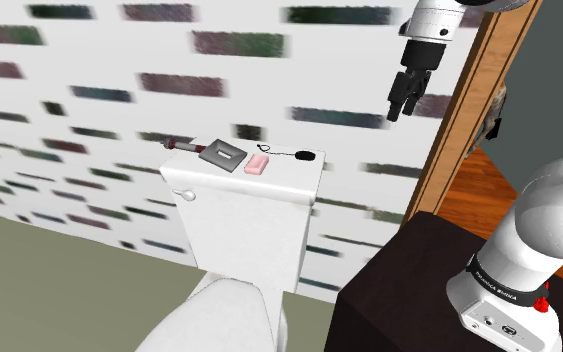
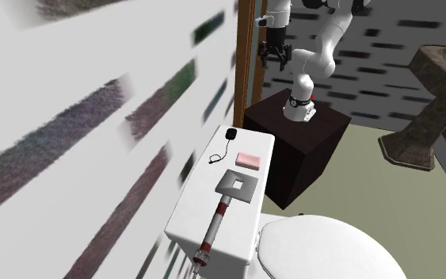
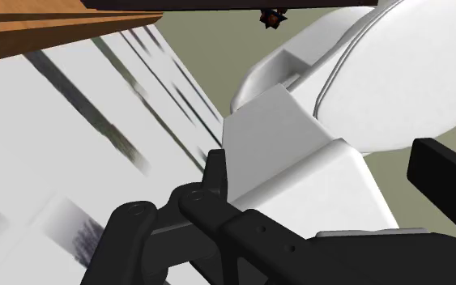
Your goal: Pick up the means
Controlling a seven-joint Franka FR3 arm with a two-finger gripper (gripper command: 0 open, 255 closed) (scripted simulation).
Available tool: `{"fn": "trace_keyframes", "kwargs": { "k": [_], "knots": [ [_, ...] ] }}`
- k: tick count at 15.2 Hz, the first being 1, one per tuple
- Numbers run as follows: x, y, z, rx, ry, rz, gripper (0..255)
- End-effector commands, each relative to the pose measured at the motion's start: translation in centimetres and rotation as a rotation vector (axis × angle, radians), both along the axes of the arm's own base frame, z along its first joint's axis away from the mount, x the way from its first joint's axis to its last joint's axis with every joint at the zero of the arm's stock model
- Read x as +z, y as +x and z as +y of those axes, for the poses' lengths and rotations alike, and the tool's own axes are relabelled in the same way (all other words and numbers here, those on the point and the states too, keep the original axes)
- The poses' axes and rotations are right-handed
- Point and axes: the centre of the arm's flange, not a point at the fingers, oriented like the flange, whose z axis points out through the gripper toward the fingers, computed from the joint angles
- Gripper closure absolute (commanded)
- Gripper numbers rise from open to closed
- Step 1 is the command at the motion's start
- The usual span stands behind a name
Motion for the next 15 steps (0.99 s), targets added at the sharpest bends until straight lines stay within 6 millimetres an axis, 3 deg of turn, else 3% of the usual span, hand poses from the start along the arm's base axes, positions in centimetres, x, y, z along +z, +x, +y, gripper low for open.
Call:
{"fn": "trace_keyframes", "kwargs": {
  "k": [1,15],
  "knots": [
    [0.0,0.0,0.0,0.000,0.000,0.000,0],
    [-9.2,16.1,3.3,0.077,-0.069,0.012,0]
  ]
}}
